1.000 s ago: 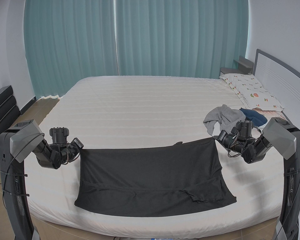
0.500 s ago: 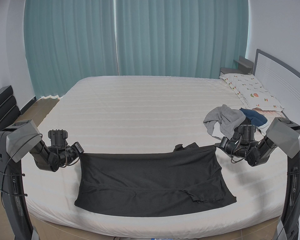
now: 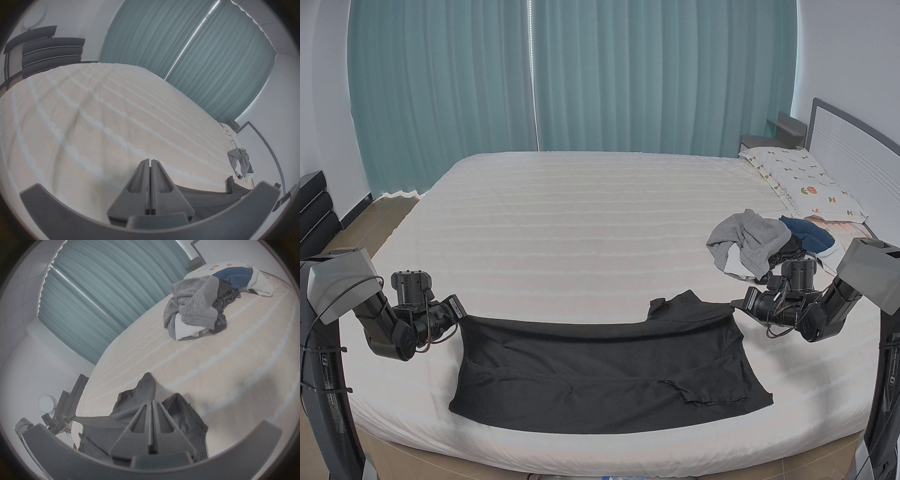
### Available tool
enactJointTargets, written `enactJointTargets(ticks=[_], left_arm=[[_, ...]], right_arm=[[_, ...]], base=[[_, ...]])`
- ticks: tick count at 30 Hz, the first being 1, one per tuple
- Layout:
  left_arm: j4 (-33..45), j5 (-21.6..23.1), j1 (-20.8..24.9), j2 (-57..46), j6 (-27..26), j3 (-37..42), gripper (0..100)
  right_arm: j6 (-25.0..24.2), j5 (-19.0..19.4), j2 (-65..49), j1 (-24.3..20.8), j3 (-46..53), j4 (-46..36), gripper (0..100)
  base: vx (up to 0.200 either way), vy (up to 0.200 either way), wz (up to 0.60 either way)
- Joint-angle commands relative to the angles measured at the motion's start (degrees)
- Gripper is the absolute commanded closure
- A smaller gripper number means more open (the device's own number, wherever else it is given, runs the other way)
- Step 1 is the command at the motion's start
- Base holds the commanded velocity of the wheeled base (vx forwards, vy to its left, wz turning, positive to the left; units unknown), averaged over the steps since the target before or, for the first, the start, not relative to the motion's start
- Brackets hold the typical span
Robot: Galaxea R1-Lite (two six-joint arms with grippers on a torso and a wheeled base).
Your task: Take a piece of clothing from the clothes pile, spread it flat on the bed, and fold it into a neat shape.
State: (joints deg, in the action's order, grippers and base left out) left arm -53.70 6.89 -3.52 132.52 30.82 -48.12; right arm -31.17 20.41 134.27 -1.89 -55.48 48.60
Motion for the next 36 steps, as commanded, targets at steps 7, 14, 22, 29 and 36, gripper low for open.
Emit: enactJointTargets(ticks=[7, 14, 22, 29, 36], left_arm=[[-0.88, 4.10, -0.17, -6.05, -0.32, 9.09, 100], [-1.14, 4.10, -0.87, -6.05, -14.38, 16.74, 100], [-8.61, 2.69, -0.61, -4.47, -16.49, 23.59, 100], [-15.03, 1.90, -0.26, -1.04, -16.40, 27.20, 100], [-19.60, 1.99, -0.08, 0.37, -16.23, 30.10, 100]], right_arm=[[5.07, 2.71, -4.45, 2.24, 11.27, 2.55, 100], [6.74, 4.99, -5.42, 2.68, 19.80, 8.79, 100], [11.22, 4.99, -4.98, 2.50, 26.04, 12.74, 100], [12.98, 4.99, -4.72, 2.24, 29.02, 13.18, 100], [14.38, 4.82, -2.78, 2.68, 28.85, 13.45, 100]], base=[[0.000, 0.000, 0.00], [0.000, 0.000, 0.00], [0.000, 0.000, 0.00], [0.000, 0.000, 0.00], [0.000, 0.000, 0.00]])
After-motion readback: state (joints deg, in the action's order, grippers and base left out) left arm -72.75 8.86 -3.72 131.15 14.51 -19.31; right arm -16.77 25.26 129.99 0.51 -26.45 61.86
